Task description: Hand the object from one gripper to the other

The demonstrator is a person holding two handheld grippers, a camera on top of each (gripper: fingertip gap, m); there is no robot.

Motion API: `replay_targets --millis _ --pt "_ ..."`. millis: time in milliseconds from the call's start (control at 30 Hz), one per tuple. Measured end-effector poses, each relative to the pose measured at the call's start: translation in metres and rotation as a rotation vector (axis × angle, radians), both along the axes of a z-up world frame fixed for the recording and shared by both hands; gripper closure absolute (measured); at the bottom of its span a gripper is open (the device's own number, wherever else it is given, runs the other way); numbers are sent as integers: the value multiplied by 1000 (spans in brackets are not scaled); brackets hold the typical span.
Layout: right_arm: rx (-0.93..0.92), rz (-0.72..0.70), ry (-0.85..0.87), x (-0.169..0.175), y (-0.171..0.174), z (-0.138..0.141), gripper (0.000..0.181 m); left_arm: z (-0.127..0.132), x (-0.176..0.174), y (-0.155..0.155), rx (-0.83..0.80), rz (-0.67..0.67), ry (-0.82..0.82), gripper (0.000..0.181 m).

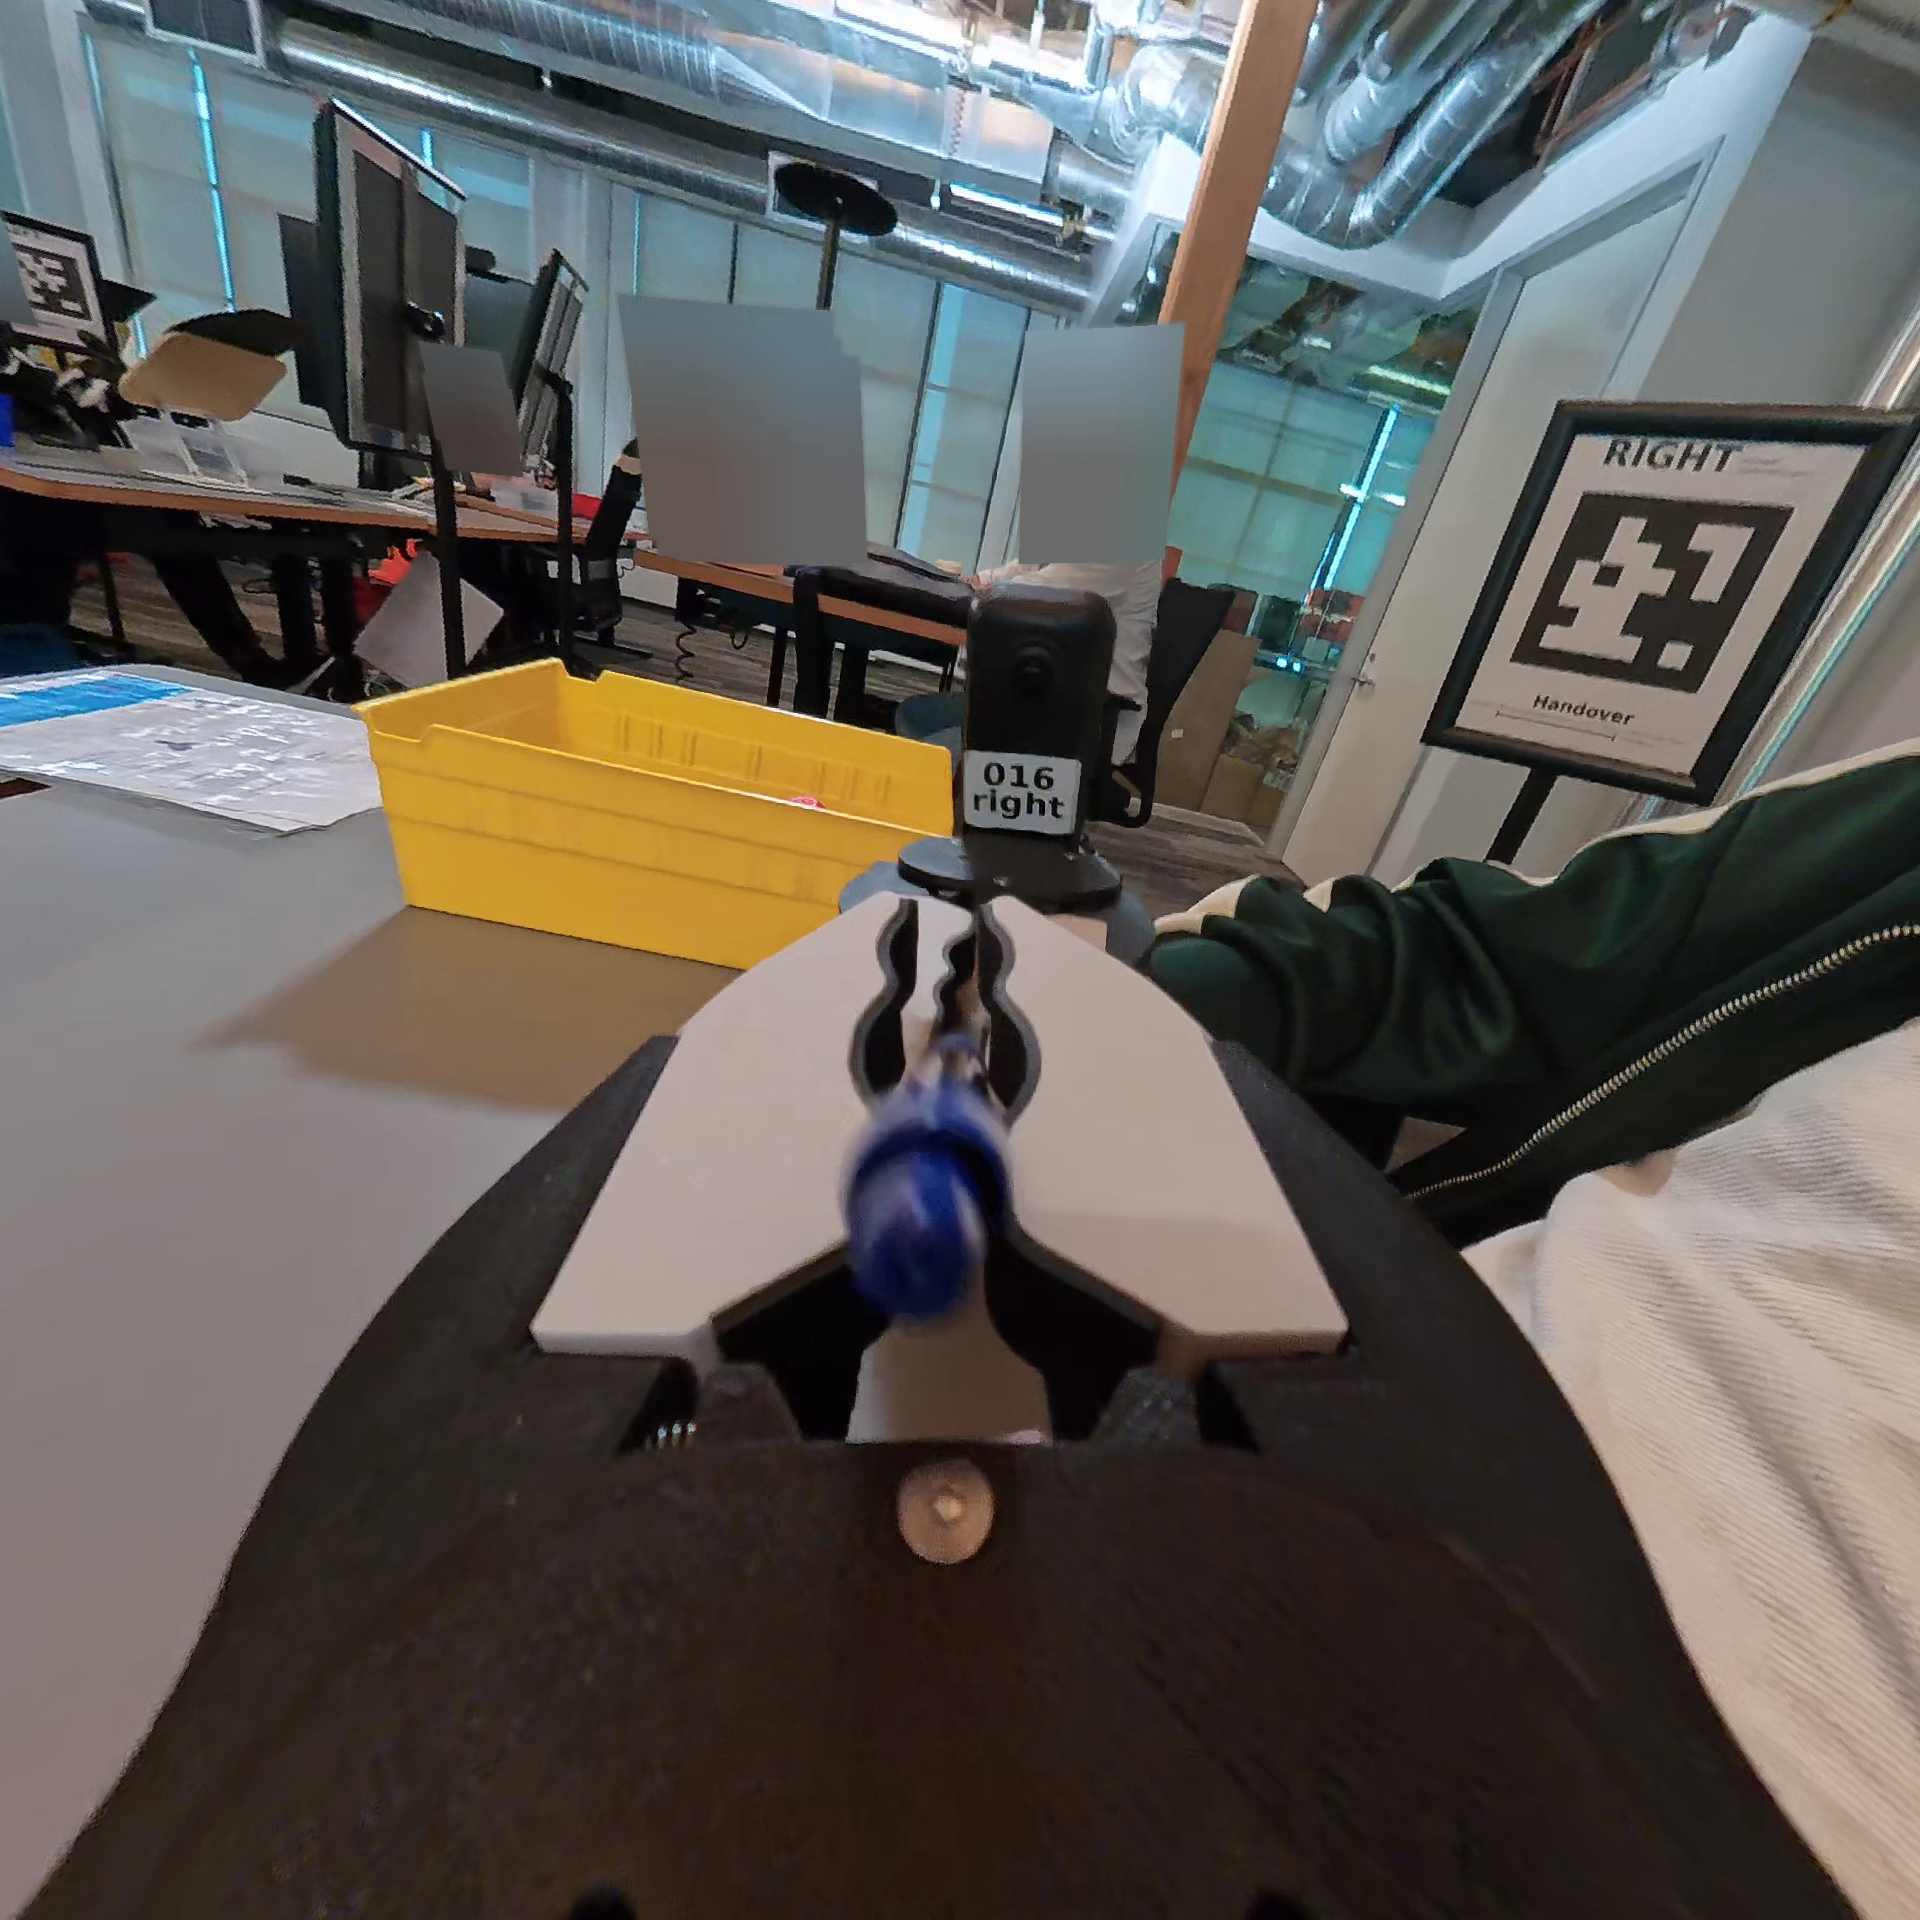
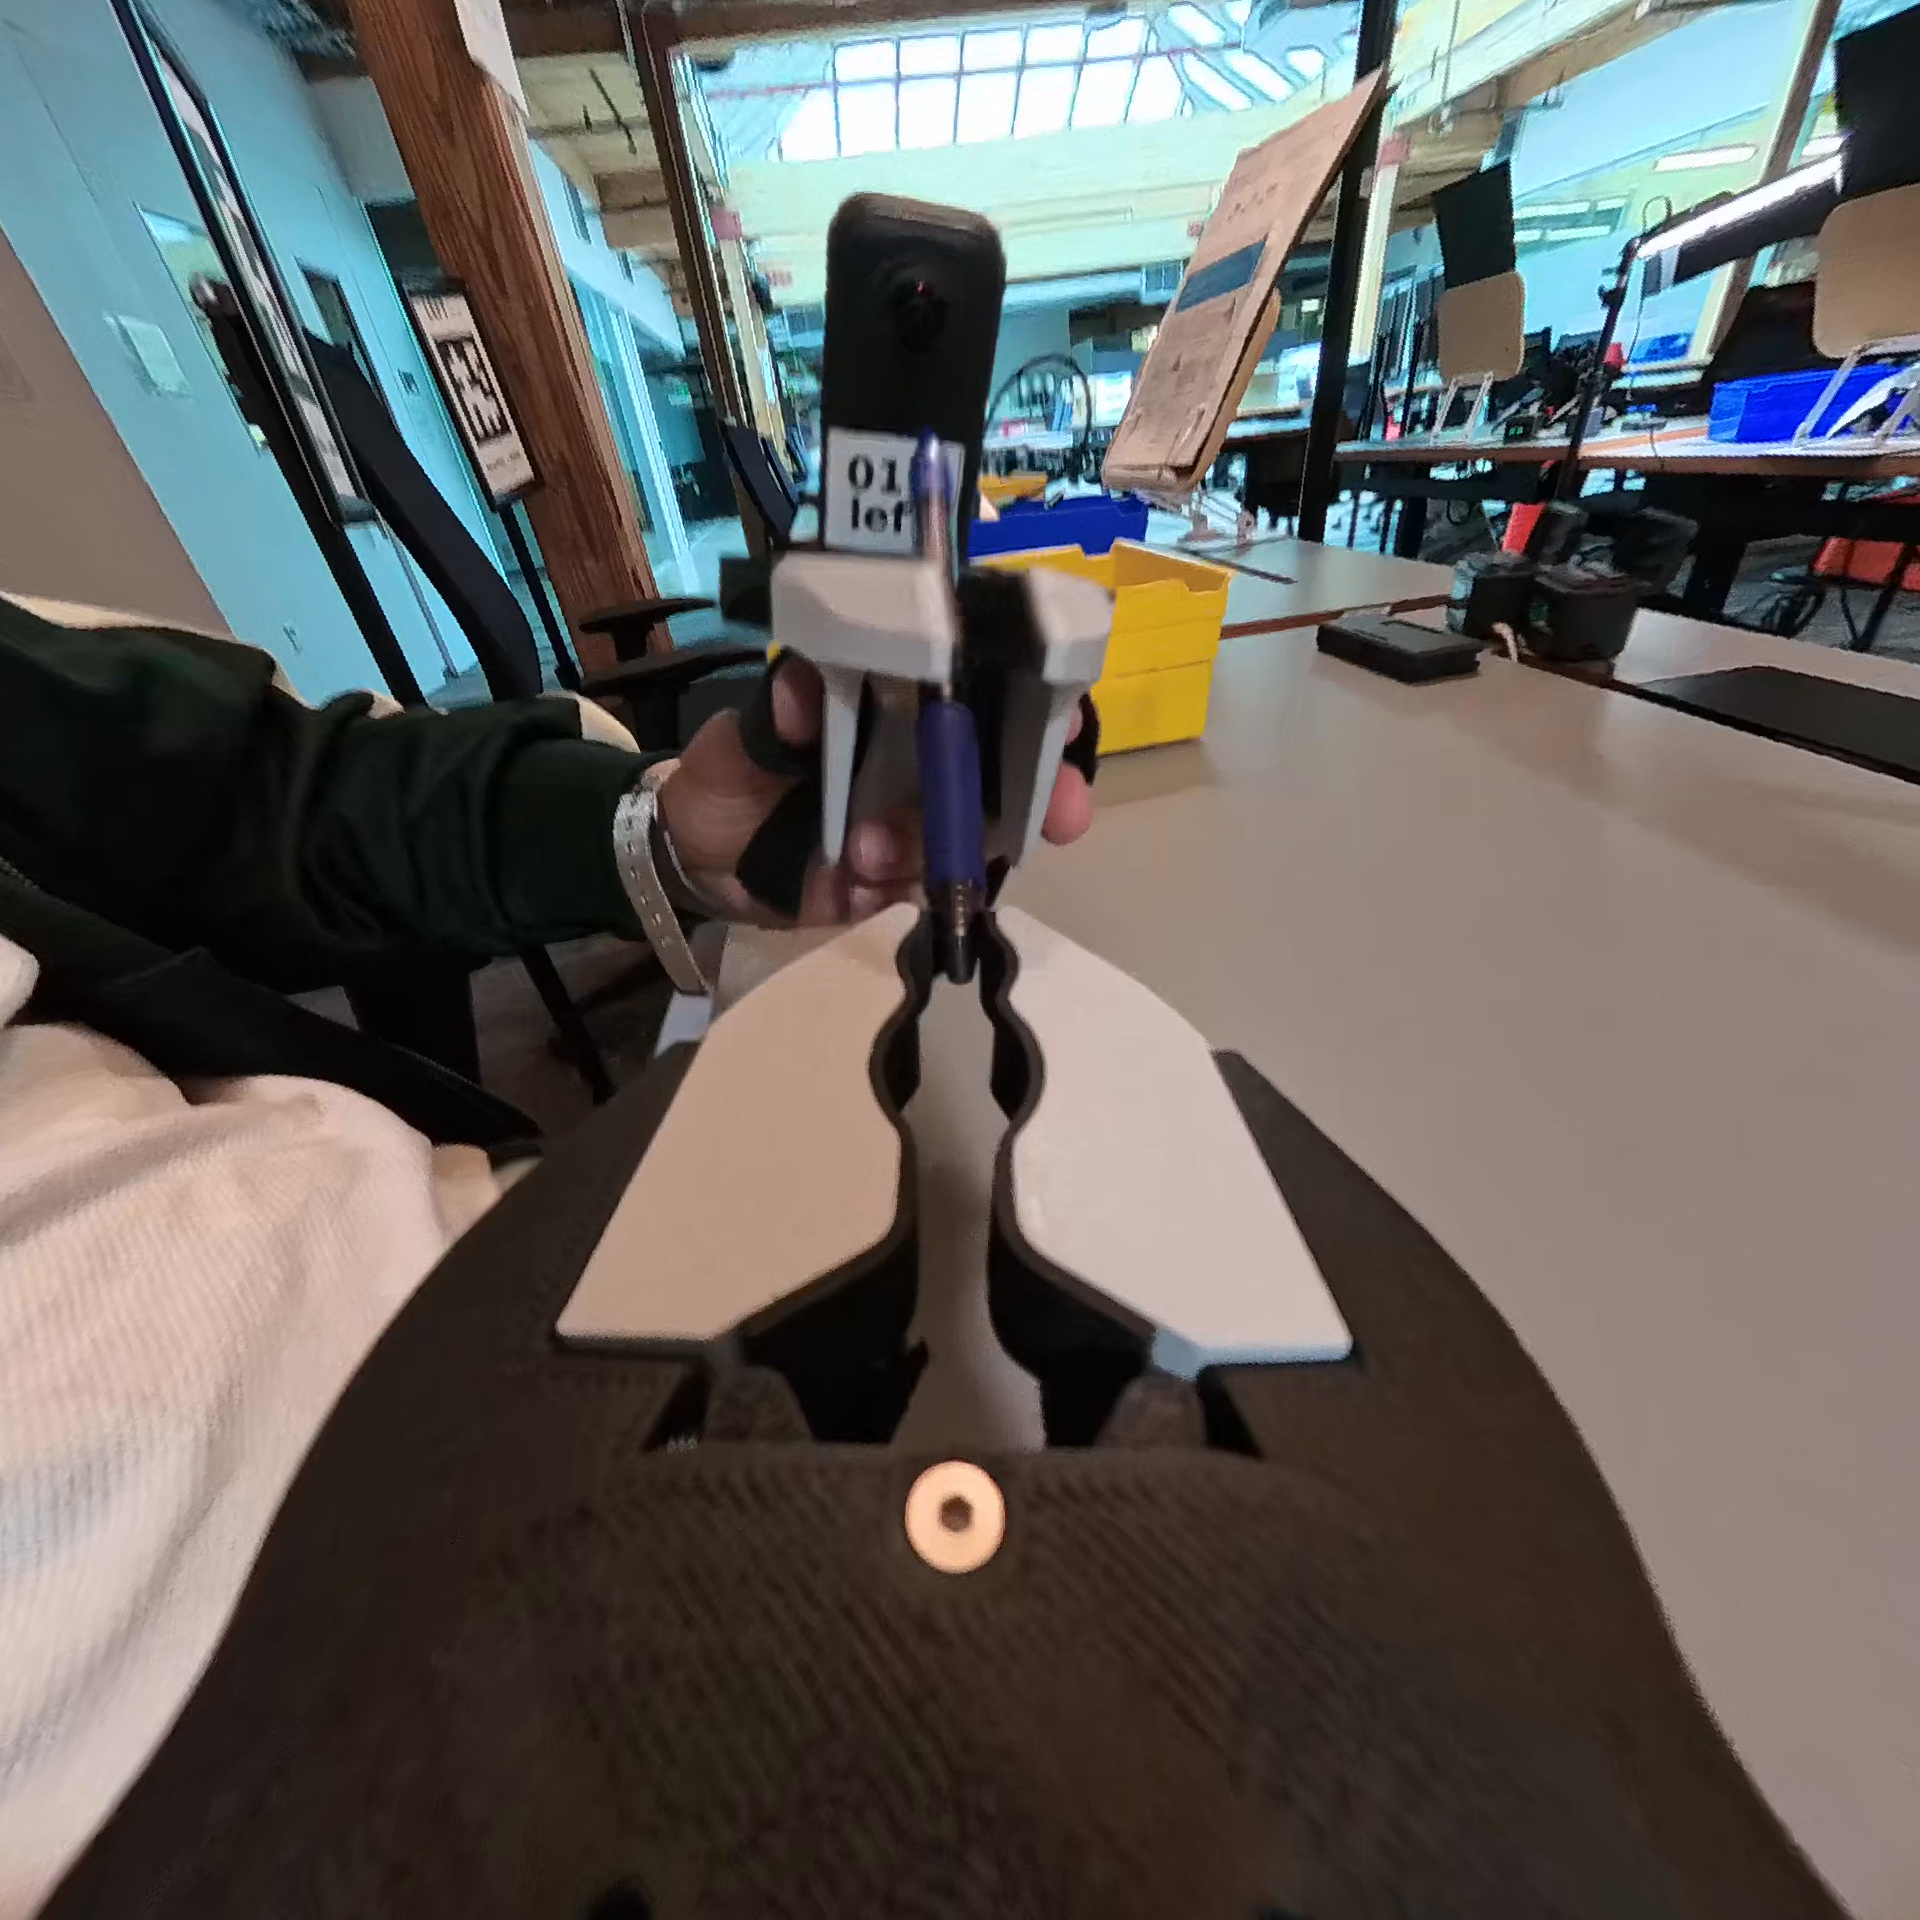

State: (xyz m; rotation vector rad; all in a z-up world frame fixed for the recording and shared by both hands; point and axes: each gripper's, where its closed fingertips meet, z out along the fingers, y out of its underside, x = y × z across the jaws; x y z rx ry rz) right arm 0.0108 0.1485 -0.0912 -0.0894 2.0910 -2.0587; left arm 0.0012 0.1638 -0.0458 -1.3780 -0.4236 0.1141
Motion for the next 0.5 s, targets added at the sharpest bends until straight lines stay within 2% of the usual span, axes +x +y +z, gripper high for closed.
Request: replay_targets --millis 133,233,333,367,500 --pt "116 -2 86 8 -8 -21 173 0 -2 0 16 -12 -47 173" --pt "209 28 117 16 -13 -39 172 -8 0 7 -44 -24 -56 174" --pt "232 50 121 21 -16 -43 155 -17 4 16 -116 -52 -59 174" --pt "229 57 115 23 -15 -42 154 -19 6 19 -128 -61 -59 174" --pt "208 74 74 26 -15 -37 169 -22 11 26 -148 -94 -82 174"
